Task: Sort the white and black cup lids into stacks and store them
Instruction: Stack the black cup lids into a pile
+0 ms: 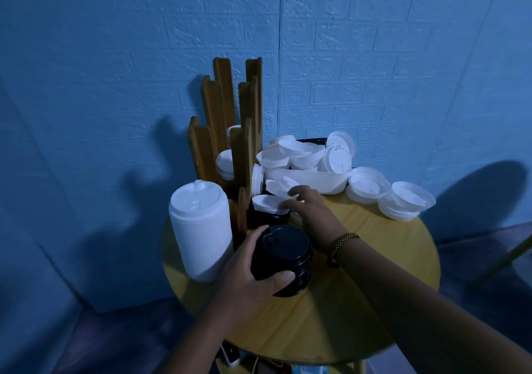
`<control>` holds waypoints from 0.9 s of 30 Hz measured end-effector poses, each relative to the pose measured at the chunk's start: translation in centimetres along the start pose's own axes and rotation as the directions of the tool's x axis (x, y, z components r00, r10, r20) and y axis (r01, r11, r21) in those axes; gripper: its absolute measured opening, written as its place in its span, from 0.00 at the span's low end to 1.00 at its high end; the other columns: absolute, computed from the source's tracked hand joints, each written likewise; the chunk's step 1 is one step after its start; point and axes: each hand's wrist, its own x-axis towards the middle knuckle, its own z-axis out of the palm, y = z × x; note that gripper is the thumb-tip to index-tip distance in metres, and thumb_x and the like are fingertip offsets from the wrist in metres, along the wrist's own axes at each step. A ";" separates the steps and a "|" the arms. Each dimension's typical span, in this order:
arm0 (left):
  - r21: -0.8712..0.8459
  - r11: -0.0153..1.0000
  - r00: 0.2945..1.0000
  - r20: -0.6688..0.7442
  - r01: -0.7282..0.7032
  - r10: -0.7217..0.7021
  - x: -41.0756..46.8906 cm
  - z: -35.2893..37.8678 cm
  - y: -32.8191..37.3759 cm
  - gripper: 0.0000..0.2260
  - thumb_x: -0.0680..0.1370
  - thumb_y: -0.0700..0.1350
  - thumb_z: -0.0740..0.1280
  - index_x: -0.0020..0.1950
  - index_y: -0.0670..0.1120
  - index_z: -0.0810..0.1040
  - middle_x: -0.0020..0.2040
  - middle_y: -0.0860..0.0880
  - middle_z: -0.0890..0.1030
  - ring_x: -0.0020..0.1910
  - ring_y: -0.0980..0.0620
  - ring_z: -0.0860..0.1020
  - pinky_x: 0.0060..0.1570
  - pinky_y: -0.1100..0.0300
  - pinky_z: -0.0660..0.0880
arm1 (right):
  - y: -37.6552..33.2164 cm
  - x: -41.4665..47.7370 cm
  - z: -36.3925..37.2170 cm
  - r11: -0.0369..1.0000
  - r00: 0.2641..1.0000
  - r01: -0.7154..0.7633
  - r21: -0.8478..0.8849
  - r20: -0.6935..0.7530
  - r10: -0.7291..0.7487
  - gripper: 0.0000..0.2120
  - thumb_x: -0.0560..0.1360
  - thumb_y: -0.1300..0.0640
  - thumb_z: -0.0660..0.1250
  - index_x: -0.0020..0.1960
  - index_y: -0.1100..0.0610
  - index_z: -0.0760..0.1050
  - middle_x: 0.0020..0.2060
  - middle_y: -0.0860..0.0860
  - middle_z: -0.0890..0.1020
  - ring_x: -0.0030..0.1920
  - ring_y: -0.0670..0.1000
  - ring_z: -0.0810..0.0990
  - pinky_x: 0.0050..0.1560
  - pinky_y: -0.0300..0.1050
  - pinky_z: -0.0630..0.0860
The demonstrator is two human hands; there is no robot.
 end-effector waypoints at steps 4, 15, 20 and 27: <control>-0.033 0.999 1.000 0.003 0.000 0.000 0.1 0.1 -0.2 0.40 0.63 0.73 0.75 0.70 0.77 0.61 0.67 0.71 0.71 0.69 0.66 0.69 0.70 0.47 0.72 | 0.5 -0.5 -0.6 0.966 0.990 -0.083 0.245 -0.088 0.108 0.11 0.72 0.53 0.76 0.53 0.55 0.82 0.56 0.49 0.79 0.55 0.46 0.72 0.58 0.43 0.70; -0.074 0.997 1.000 0.014 -0.027 0.028 0.1 0.3 0.1 0.37 0.61 0.72 0.76 0.66 0.81 0.62 0.61 0.77 0.73 0.65 0.71 0.71 0.67 0.52 0.72 | 5.2 -7.4 -5.7 -0.195 0.541 -0.422 0.885 0.419 0.729 0.07 0.80 0.58 0.65 0.56 0.60 0.75 0.48 0.58 0.77 0.41 0.52 0.78 0.34 0.42 0.79; -0.064 0.998 1.000 0.013 -0.025 0.026 0.0 0.3 0.0 0.39 0.62 0.72 0.76 0.69 0.78 0.62 0.62 0.77 0.72 0.67 0.68 0.70 0.68 0.50 0.72 | 7.2 -8.4 -6.4 -0.067 0.402 -0.589 0.806 0.363 0.841 0.07 0.80 0.59 0.66 0.54 0.63 0.75 0.46 0.58 0.80 0.41 0.55 0.80 0.41 0.47 0.81; -0.070 0.997 1.000 0.014 -0.018 0.019 0.0 0.3 0.1 0.40 0.62 0.72 0.76 0.70 0.77 0.62 0.65 0.72 0.73 0.68 0.65 0.71 0.69 0.48 0.72 | 5.8 -8.3 -7.7 0.585 0.598 -0.801 0.131 0.116 0.793 0.17 0.80 0.46 0.65 0.44 0.60 0.79 0.35 0.54 0.80 0.35 0.52 0.77 0.34 0.43 0.70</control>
